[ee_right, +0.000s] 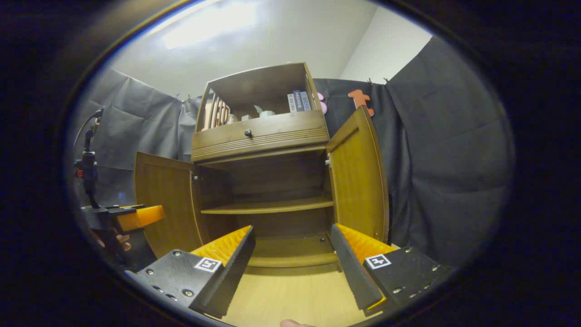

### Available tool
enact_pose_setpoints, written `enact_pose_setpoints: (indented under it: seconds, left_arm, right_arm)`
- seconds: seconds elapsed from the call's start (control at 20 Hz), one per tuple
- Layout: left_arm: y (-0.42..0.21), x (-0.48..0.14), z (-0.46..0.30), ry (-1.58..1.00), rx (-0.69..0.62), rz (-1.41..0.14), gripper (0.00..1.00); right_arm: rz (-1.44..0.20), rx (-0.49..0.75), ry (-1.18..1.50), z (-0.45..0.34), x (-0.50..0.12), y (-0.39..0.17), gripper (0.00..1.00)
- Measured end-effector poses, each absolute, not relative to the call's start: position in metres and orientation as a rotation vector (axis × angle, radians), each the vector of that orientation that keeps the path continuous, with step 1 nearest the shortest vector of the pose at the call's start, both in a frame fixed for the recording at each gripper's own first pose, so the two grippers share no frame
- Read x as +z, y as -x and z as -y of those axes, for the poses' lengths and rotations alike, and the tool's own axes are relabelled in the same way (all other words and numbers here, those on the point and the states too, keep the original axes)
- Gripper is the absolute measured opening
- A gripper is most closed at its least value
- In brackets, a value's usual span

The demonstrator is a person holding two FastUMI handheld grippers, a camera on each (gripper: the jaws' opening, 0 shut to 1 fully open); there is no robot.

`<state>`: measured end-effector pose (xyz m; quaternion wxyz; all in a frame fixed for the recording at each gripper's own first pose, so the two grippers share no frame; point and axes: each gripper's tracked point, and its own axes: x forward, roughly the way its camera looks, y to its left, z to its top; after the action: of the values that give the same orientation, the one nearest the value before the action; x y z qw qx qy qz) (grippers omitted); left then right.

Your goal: Open the right door of the double-door shoe cabinet with the right hand, and open the left door with the left hand.

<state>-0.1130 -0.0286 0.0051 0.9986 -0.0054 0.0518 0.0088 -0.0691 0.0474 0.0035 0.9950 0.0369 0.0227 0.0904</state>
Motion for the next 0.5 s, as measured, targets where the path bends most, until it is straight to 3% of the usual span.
enact_pose_setpoints:
  seconds: [0.05,0.1,0.5]
  left_arm:
    - [0.112,-0.001,0.037,0.010,0.012,-0.118,0.93]
    - [0.112,-0.008,0.045,0.013,0.007,-0.136,0.96]
    - [0.119,-0.038,0.092,0.035,-0.069,-0.203,0.94]
  right_arm:
    - [-0.044,0.174,-0.074,-0.045,0.002,0.070,0.99]
    - [-0.044,0.172,-0.074,-0.044,0.000,0.072,0.99]
    - [-0.002,0.185,-0.092,-0.040,0.012,0.082,0.99]
